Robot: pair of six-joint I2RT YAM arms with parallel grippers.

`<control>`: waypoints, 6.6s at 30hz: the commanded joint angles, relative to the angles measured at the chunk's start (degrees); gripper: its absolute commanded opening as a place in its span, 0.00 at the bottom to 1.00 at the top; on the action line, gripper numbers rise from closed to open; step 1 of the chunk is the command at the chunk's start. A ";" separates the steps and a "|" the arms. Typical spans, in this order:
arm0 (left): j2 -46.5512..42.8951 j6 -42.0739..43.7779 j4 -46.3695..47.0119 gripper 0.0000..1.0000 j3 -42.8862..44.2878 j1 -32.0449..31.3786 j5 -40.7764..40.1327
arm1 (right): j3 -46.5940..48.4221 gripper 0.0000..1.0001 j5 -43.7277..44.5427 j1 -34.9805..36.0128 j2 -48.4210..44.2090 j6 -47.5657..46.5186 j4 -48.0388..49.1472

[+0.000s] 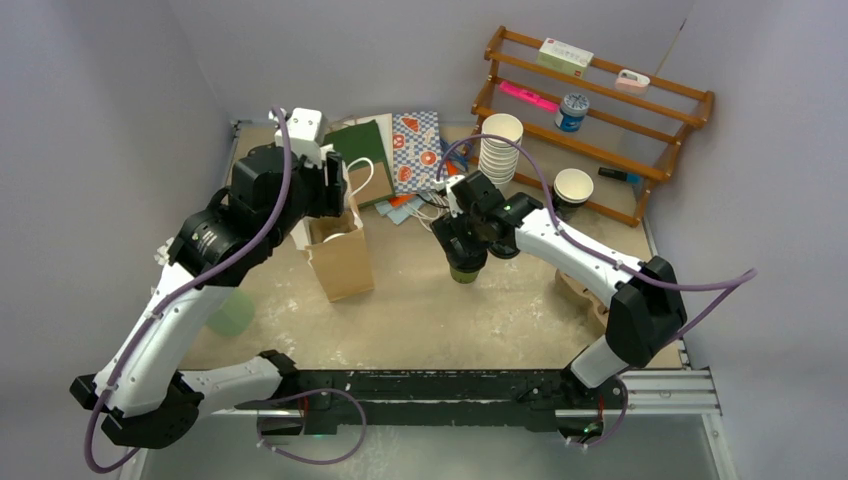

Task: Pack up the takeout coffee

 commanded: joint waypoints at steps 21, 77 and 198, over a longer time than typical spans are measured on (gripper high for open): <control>-6.55 5.18 -0.79 0.65 -8.05 0.34 -22.43 | 4.56 0.80 0.34 0.46 -7.74 3.29 -2.64; -8.42 -4.15 22.92 0.00 -21.32 26.19 39.39 | 10.40 0.69 0.80 0.43 -29.20 5.71 -8.63; 11.86 5.81 8.05 0.07 -11.55 16.00 41.96 | 44.79 0.63 -19.23 0.42 -12.78 5.72 -14.65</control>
